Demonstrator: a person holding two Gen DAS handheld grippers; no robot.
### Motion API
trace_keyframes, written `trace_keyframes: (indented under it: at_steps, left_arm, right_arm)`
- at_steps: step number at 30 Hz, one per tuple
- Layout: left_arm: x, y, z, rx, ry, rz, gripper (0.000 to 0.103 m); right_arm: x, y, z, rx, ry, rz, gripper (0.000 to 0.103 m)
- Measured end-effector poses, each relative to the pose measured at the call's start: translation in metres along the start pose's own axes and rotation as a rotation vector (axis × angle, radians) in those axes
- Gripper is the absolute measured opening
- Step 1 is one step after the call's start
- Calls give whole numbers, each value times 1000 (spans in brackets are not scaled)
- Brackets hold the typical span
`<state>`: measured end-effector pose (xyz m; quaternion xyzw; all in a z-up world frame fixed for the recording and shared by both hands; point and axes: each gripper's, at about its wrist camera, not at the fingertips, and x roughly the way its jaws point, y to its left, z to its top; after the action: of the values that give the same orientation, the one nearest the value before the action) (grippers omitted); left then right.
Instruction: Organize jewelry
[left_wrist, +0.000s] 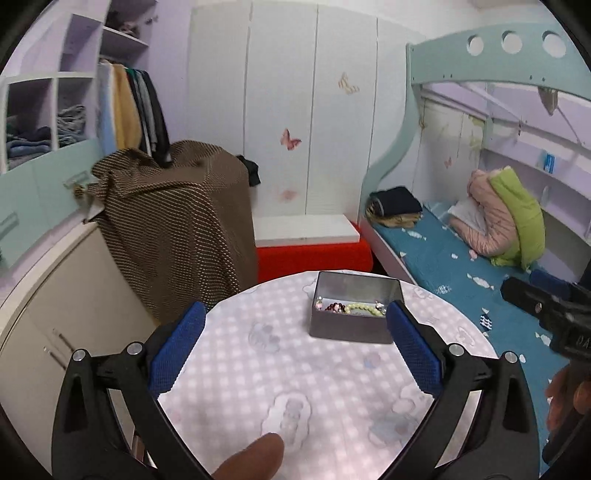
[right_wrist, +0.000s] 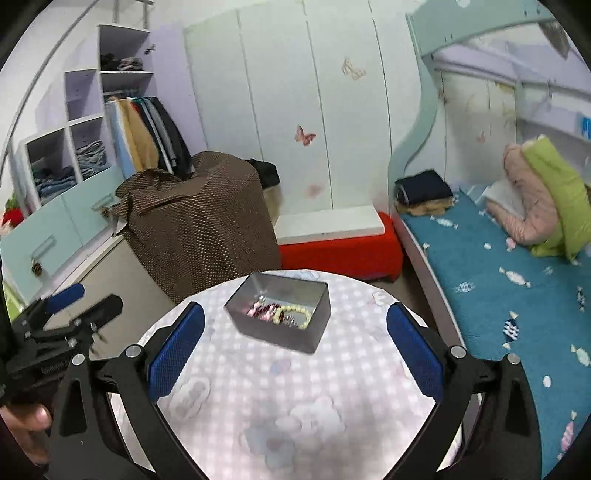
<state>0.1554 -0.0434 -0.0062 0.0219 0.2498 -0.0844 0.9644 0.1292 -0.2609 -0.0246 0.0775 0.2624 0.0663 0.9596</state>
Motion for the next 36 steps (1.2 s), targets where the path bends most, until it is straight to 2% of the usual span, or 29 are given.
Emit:
trace_keyframes:
  at_steps: [8, 16, 22, 27, 31, 36]
  left_arm:
    - [-70, 3, -32, -8, -42, 32, 98]
    - [-124, -5, -47, -4, -99, 60, 98]
    - [-149, -5, -57, -20, -94, 50, 98]
    - [-168, -3, -63, -36, -117, 99, 98]
    - [-178, 2, -64, -61, -145, 121, 98]
    - [-181, -4, -66, -36, -156, 145, 98]
  right_arm:
    - [-55, 20, -37, -29, -34, -38, 95]
    - [-92, 46, -52, -56, -104, -76, 95]
    - [-112, 66, -66, -111, -143, -110, 95]
    - [-115, 82, -68, -122, -177, -104, 95]
    - [-114, 82, -70, -114, -171, -107, 95]
    - [-117, 81, -70, -110, -169, -118, 95]
